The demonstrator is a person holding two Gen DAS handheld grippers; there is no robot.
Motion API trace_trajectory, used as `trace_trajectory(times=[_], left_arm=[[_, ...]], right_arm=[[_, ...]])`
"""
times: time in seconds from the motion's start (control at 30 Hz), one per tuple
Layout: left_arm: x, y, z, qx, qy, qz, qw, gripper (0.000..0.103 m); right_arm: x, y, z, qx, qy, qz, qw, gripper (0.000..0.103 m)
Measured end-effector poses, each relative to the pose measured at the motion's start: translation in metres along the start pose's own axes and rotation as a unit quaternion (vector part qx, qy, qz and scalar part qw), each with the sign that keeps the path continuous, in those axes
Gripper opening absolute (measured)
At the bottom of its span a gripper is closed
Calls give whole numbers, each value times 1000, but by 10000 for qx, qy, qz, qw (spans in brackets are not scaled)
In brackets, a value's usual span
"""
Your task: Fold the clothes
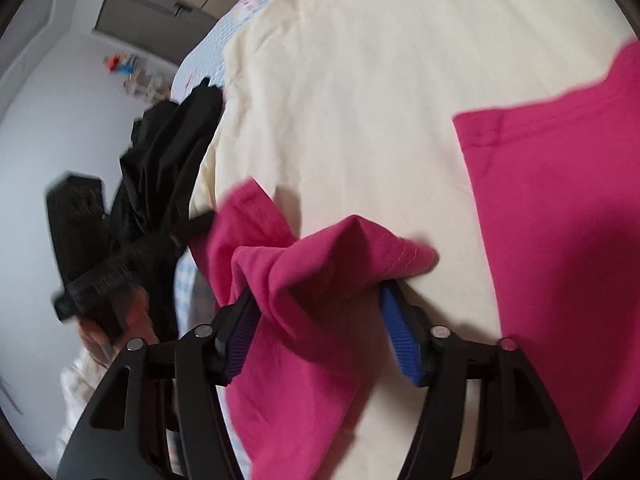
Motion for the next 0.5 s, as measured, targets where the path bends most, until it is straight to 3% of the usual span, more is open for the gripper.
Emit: trace_trajectory(times=[0.03,0.07,0.1,0.17,0.23,0.27,0.3,0.33,0.37,0.4,0.43,0.47,0.5], left_arm=[[0,-1,2,-179,44,100,9998,10],[-1,-1,5,-358,87,201,9991,8],[-3,-10,5,-360,26,451,9983,3],[-9,-36,-1,-246,-292,1020,9941,2],[-13,-54,-13,-369,-582,1407,9876,2],[-12,-58,-20,-269,-750,1469,9859,2],[-11,-51,-25,75,-887,1249,9882,3],[-10,-41,-28,490,-1004,928,9894,5],[-8,-34,-27,599,-978,736,9907,9],[-6,-29,-22,574,-890,602,9925,14],[-4,-23,-18,549,-802,468,9942,30],[-2,-17,-14,524,-715,334,9955,50],[-1,-12,-10,499,-626,199,9966,56]], right_arm=[[-2,0,-2,22,-81,35,10000,51],[-3,0,-4,44,-161,70,9998,37],[-5,0,-6,67,-253,112,9996,15],[-4,-9,-32,160,-993,517,9936,11],[5,-31,-55,4,-1628,1071,9808,10],[10,-35,-59,76,-1828,1211,9756,10],[15,-39,-63,155,-2016,1333,9702,10],[16,-26,-55,411,-1941,1016,9748,12],[18,-13,-47,666,-1855,685,9780,14],[20,6,-32,917,-1583,72,9831,18],[23,21,-20,974,-1287,-427,9860,18],[23,19,-17,828,-1176,-394,9888,18],[22,18,-14,684,-1066,-359,9913,22]])
Point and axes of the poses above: each gripper's, at about its wrist camera, not at the fingertips, and y roughly the way its jaws point, z to its right, x to its underside, the point moved 4 cm from there along y, roughly the way its jaws point, and after that the axes turned 2 degrees about x, right-handed, at the moved point
